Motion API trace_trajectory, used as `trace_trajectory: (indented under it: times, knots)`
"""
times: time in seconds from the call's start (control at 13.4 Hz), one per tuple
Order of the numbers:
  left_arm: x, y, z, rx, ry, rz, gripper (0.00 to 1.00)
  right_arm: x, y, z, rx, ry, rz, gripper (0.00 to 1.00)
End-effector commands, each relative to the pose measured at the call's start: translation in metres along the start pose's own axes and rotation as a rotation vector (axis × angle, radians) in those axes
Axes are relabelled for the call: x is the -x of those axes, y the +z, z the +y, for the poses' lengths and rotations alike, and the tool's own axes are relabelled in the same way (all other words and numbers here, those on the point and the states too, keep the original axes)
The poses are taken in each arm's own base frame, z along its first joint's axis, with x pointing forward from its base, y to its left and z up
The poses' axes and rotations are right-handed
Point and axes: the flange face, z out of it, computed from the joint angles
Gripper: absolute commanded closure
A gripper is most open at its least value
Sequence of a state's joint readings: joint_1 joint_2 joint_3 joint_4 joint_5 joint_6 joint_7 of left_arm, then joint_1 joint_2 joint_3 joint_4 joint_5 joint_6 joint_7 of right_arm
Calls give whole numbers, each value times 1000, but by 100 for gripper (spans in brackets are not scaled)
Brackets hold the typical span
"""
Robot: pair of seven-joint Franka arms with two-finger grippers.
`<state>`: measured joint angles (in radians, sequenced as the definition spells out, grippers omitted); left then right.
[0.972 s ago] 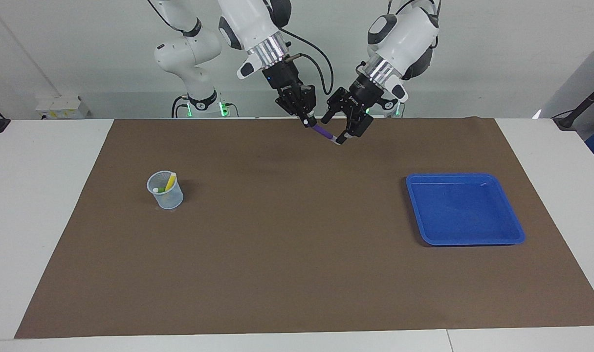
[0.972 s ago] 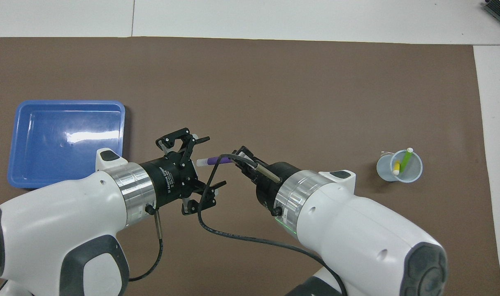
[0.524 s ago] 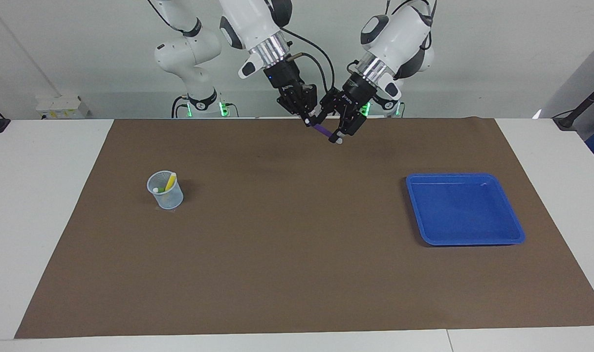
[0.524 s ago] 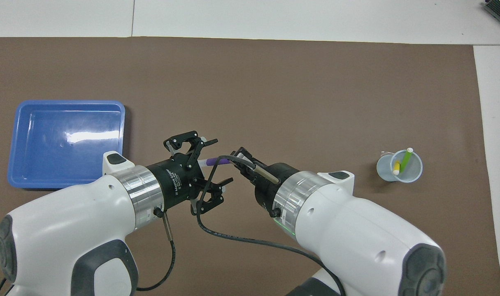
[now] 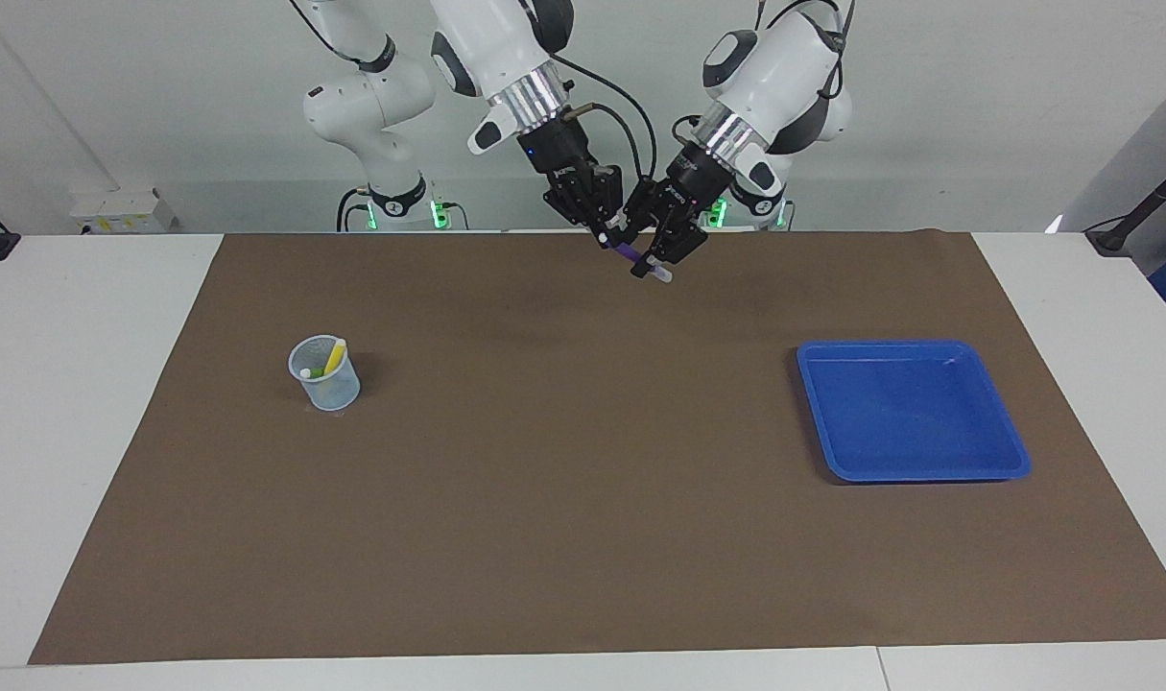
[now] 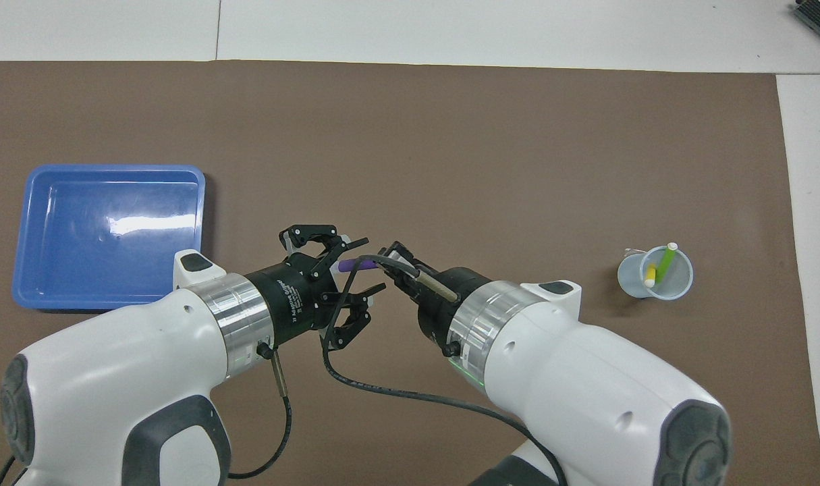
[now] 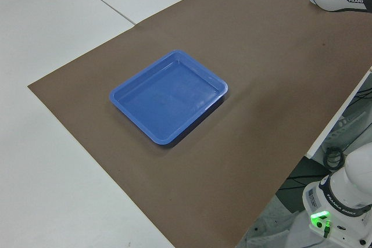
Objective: Right arm passes pens to left for tray arrangement
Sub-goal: 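Close the left gripper on the purple pen held by the right gripper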
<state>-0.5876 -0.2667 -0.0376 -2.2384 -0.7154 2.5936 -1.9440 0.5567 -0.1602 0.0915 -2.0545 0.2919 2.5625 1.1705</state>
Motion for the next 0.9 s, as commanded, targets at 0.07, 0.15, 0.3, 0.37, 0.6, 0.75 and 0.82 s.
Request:
trace_trajectory:
  times: [0.07, 0.15, 0.3, 0.37, 0.6, 0.75, 0.82]
  knots:
    - [-1, -1, -2, -22, -14, -8, 59, 0, -3, 1, -26, 8, 0, 100]
    - [-1, -1, -2, -21, -12, -7, 72, 0, -3, 1, -24, 8, 0, 100]
    - [0, -2, -2, -21, -14, -9, 100, -1, -3, 1, -24, 9, 1, 100]
    - [1, -2, -2, -26, -15, -9, 100, -1, -3, 1, -24, 9, 1, 100]
    - [2, -5, -1, -33, -11, -10, 100, -2, -3, 2, -24, 11, 2, 100]
    - [2, -5, -1, -40, -7, -7, 100, -9, -5, -6, -37, 49, -5, 48]
    - [2, -5, -1, -42, -8, -7, 100, -8, -5, -7, -44, 73, -22, 0]
